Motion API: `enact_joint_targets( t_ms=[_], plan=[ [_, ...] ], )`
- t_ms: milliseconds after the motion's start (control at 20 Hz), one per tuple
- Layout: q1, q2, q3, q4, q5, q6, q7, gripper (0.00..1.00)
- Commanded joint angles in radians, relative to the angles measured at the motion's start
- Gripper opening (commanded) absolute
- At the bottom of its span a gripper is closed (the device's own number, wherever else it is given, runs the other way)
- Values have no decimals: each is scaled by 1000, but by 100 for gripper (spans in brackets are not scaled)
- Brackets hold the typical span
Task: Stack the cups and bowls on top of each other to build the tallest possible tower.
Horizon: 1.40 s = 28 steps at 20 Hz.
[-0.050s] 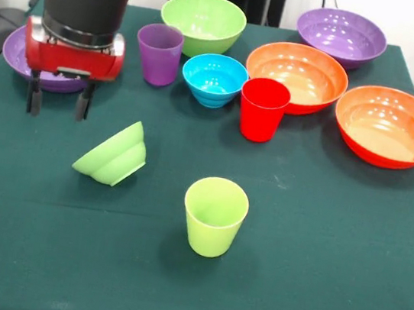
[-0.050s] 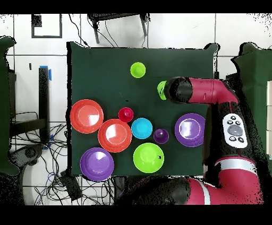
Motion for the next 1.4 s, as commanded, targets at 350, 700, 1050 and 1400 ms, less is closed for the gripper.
enact_joint_targets(
  t_ms=[350,700,1050,1400],
  plan=[
    [39,150,100,90,-84,-124,-40,100],
    [55,159,86,100,-74,-154,-7,100],
    [58,141,90,99,-52,-123,-18,100],
    [52,119,112,66,-22,-42,-58,100]
  ],
)
